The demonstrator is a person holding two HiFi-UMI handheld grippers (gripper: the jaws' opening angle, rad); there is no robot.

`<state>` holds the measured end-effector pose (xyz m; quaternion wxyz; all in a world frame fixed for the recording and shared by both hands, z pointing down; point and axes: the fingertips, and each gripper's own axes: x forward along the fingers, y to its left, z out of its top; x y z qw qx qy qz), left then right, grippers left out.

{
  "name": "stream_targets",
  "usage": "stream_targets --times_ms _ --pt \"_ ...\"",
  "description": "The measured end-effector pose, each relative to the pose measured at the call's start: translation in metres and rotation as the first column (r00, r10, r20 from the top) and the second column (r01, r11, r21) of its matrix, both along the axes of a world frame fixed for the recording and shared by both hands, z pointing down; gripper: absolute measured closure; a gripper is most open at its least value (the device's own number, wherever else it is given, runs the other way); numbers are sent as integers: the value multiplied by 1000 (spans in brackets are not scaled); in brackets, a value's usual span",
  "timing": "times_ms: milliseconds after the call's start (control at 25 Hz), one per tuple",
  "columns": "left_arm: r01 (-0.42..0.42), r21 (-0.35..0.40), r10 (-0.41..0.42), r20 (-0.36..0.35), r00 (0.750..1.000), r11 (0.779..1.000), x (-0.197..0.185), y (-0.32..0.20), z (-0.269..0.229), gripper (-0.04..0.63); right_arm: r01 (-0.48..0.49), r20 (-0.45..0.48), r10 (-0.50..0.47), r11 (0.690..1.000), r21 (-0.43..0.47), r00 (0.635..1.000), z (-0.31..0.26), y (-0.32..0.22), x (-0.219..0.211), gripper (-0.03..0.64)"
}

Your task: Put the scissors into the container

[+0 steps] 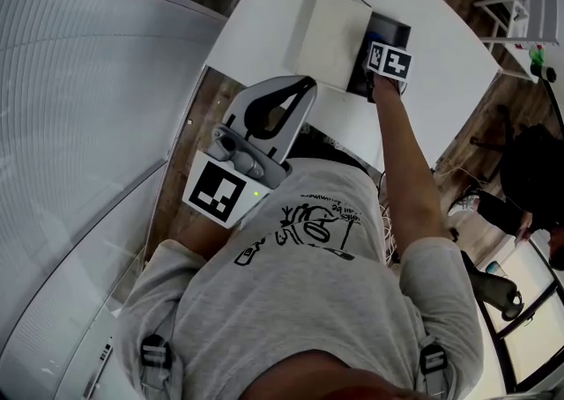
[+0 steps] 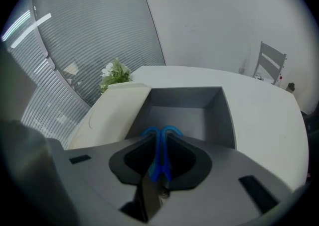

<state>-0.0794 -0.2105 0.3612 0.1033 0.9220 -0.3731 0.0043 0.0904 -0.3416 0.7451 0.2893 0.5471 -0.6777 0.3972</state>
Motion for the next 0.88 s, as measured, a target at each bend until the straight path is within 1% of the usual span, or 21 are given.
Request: stream_targets --times_ms 280,640,800,880 --pt "3 -10 -4 -2 1000 1000 -1 3 1 572 -9 -10 9 1000 -25 1000 11 3 0 532" --pt "13 -15 -13 3 1000 1000 -3 4 1 572 2 -56 -3 1000 -15 998 14 2 0 526" --pt "15 -9 -15 3 1000 1000 -4 7 0 572 7 -35 -7 1000 -17 999 14 2 -4 497" --pt "15 -5 -15 3 1000 1000 -4 7 -1 572 4 -23 -5 1000 -17 1000 13 3 -5 492"
